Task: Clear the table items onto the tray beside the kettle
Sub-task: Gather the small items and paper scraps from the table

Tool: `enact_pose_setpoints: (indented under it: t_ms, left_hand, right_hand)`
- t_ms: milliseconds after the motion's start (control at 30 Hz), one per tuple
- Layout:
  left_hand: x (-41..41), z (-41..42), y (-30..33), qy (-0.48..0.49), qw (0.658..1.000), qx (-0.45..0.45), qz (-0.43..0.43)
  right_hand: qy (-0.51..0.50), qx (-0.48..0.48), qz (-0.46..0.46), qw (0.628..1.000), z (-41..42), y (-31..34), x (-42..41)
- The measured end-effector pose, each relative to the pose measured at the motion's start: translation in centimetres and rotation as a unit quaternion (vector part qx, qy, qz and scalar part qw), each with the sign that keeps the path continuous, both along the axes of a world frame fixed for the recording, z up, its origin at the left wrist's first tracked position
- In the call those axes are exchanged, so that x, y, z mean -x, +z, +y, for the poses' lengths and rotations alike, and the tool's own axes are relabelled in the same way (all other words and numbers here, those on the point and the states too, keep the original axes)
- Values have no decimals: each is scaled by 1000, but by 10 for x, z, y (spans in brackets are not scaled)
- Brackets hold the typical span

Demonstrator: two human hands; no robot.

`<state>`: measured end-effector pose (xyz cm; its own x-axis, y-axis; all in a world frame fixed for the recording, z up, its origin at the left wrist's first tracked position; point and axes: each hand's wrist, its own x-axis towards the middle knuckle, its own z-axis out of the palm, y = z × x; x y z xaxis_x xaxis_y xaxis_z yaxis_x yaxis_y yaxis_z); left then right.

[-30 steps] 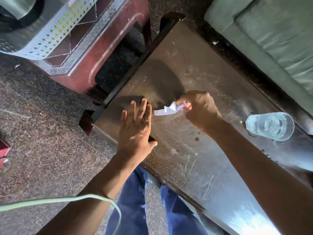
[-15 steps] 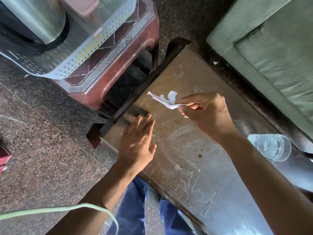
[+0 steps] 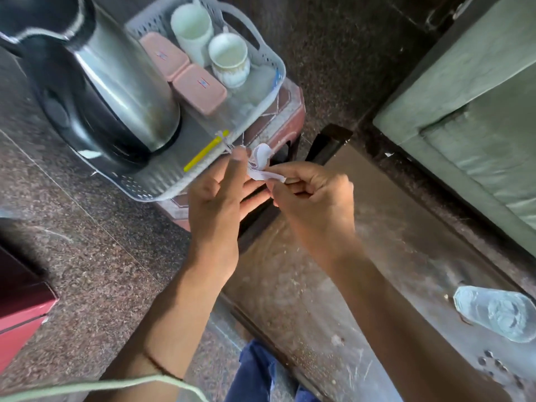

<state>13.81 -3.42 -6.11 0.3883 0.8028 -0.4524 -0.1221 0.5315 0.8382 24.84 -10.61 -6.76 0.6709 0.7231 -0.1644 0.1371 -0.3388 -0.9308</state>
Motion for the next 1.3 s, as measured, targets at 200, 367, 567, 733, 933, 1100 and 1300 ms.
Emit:
enact_pose_setpoints:
  t_ms: [200,367,567,733,933,1100,1300]
  left_hand:
    - [-11,39,6,54,998,-39,22]
    - [-18,81,-2,17,985,-157,71]
    - [-30,136,-15,-96,898,-332,273]
    - [-57,166,-20,-185,761,-437,442]
    - [-87,187,-33,-269,644,-489,523]
    - [-96,183,-43,-298,609,-510,529]
    - [-106,175,-47,-271,568,-556,544]
  right_hand:
    - [7,-17,-32,999,41,2,5]
    - [72,28,-68,995,64,6,-21]
    - [71,88,-250,962,99,-8,-54]
    - [124,152,-359,913,128,-27,-68]
    - [123,160,-370,907,132,-35,-72]
    - [92,136,-338,927,132,-35,-66]
    - [70,116,-331,934,134,-37,-65]
